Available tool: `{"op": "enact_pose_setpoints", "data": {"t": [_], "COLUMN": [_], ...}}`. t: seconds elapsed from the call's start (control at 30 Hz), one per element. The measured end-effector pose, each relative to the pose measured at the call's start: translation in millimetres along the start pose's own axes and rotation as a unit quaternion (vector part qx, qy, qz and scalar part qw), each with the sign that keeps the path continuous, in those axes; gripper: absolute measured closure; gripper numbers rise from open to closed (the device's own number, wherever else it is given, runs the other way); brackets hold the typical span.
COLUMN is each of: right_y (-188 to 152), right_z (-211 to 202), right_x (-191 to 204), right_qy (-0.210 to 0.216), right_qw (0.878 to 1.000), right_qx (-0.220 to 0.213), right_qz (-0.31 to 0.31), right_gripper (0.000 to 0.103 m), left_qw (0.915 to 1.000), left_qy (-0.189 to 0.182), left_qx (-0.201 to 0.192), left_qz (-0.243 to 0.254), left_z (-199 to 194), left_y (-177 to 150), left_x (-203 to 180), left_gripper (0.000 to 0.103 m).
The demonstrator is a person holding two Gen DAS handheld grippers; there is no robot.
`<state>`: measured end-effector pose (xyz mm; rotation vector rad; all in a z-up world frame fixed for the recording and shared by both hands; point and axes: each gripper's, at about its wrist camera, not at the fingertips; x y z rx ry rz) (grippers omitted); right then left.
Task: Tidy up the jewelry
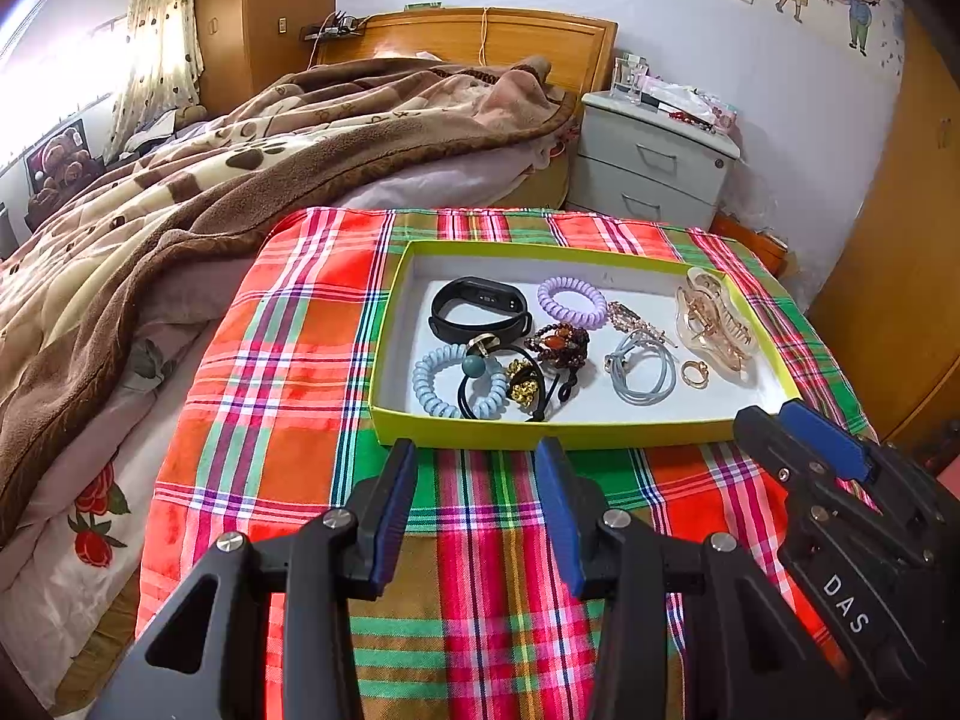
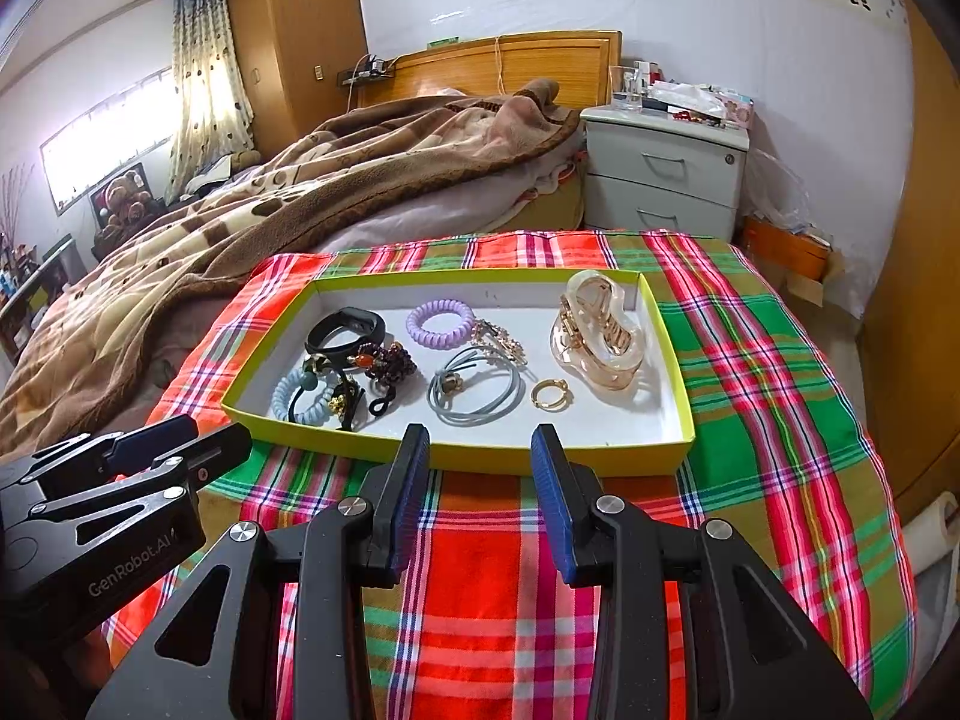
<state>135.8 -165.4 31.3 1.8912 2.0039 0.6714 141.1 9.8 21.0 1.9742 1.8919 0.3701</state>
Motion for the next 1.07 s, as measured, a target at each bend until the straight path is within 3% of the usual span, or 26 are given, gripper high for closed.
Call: {"op": "enact_pose_setpoints", "data": {"t": [1.07], "right_y": [0.6], "right_z": [2.2], "right_x": [-0.2], "right_qy": [-0.001], "right_qw": [1.000], "right_qx": [0.002], "right_qz": [-0.001], "right_gripper": [0.067], "left_qw": [0.9999], "left_qy": [-0.006], "left_qx": [0.013], "left_qz": [-0.010], "left_z": [5.6], "left_y": [1.3], "left_x": [6.4], "left_gripper": [0.060]}}
Point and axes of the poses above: each gripper's, at about its wrist camera, not at the fingertips, and z roughly the way its jaws point, x to its left, y to its top, and after that the axes turned 15 degrees about x, right-handed
